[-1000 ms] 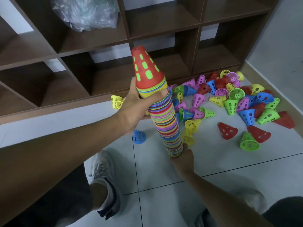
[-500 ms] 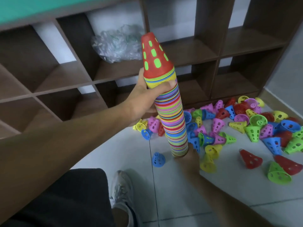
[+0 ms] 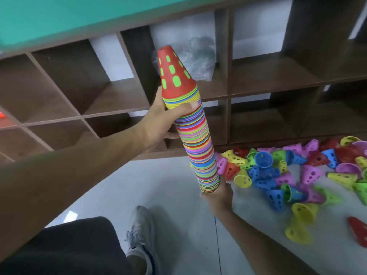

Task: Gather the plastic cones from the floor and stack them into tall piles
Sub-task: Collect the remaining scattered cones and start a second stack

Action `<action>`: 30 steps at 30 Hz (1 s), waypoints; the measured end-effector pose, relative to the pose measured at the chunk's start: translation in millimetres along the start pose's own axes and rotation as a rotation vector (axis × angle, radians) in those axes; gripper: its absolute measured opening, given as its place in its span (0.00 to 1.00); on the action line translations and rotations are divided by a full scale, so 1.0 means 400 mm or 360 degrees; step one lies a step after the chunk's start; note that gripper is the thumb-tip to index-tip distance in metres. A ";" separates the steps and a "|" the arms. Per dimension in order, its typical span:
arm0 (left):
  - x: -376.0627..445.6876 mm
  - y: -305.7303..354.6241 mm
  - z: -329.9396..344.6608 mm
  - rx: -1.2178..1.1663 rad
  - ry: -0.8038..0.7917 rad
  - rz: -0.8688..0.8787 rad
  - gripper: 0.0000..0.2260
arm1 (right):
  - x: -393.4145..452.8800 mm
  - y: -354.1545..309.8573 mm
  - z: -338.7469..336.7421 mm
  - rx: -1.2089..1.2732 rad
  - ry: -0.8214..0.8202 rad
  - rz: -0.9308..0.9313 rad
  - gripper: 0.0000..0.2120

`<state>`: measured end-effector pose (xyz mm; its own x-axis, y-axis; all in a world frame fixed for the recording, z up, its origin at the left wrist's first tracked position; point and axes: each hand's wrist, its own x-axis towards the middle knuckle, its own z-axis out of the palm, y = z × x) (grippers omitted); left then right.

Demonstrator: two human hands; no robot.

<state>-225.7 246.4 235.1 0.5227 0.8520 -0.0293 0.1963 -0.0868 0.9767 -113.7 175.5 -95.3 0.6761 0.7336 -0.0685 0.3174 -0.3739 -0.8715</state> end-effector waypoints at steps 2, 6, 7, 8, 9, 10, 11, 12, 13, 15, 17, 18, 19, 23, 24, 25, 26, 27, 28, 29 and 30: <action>0.020 -0.028 -0.040 0.0011 0.0001 -0.0026 0.33 | 0.015 -0.013 0.045 -0.0042 -0.0013 0.0012 0.38; 0.057 -0.071 -0.117 0.0106 -0.0060 -0.0068 0.31 | 0.039 -0.036 0.137 -0.0121 -0.0069 0.0084 0.35; 0.067 -0.082 -0.135 0.0127 -0.0065 -0.0070 0.31 | 0.043 -0.039 0.162 -0.0113 -0.0091 0.0108 0.33; 0.079 -0.094 -0.153 0.0145 -0.0058 -0.0070 0.30 | 0.050 -0.041 0.188 -0.0101 -0.0109 0.0135 0.30; 0.091 -0.107 -0.170 0.0161 -0.0048 -0.0069 0.30 | 0.055 -0.042 0.213 -0.0092 -0.0124 0.0153 0.27; 0.106 -0.120 -0.186 0.0180 -0.0041 -0.0067 0.31 | 0.061 -0.039 0.240 -0.0095 -0.0141 0.0176 0.26; 0.123 -0.133 -0.201 0.0201 -0.0039 -0.0071 0.31 | 0.069 -0.033 0.265 -0.0113 -0.0157 0.0203 0.27; 0.139 -0.144 -0.214 0.0224 -0.0045 -0.0079 0.31 | 0.076 -0.031 0.286 -0.0149 -0.0170 0.0229 0.27; 0.156 -0.155 -0.228 0.0241 -0.0053 -0.0091 0.30 | 0.082 -0.028 0.307 -0.0180 -0.0166 0.0250 0.28; 0.190 -0.173 -0.253 0.0249 -0.0065 -0.0142 0.30 | 0.091 -0.032 0.336 -0.0220 -0.0138 0.0273 0.27; 0.224 -0.190 -0.274 0.0258 -0.0084 -0.0206 0.31 | 0.099 -0.044 0.359 -0.0248 -0.0122 0.0284 0.27; 0.241 -0.197 -0.283 0.0266 -0.0095 -0.0225 0.32 | 0.105 -0.048 0.372 -0.0256 -0.0121 0.0299 0.27; 0.259 -0.204 -0.291 0.0272 -0.0107 -0.0235 0.32 | 0.112 -0.051 0.384 -0.0260 -0.0119 0.0309 0.27; 0.325 -0.227 -0.324 0.0304 -0.0199 -0.0219 0.33 | 0.144 -0.059 0.431 -0.0314 -0.0083 0.0341 0.30; 0.339 -0.230 -0.333 0.0332 -0.0229 -0.0208 0.32 | 0.151 -0.062 0.440 -0.0316 -0.0058 0.0356 0.30; 0.353 -0.233 -0.340 0.0362 -0.0257 -0.0197 0.32 | 0.158 -0.064 0.450 -0.0307 -0.0039 0.0378 0.31; 0.365 -0.238 -0.349 0.0385 -0.0283 -0.0188 0.32 | 0.164 -0.065 0.461 -0.0289 -0.0024 0.0400 0.32; 0.376 -0.243 -0.356 0.0391 -0.0301 -0.0179 0.32 | 0.170 -0.063 0.474 -0.0268 -0.0008 0.0409 0.33; 0.387 -0.249 -0.361 0.0377 -0.0308 -0.0166 0.32 | 0.175 -0.062 0.486 -0.0245 0.0012 0.0401 0.33; 0.396 -0.254 -0.366 0.0348 -0.0310 -0.0151 0.32 | 0.179 -0.062 0.497 -0.0220 0.0038 0.0395 0.33; 0.406 -0.260 -0.369 0.0324 -0.0315 -0.0140 0.32 | 0.184 -0.064 0.508 -0.0190 0.0061 0.0406 0.34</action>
<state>-283.7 470.0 160.2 0.6440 0.7453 -0.1723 0.3998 -0.1358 0.9065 -207.3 354.2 -176.8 0.7680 0.5863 -0.2578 0.2086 -0.6094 -0.7649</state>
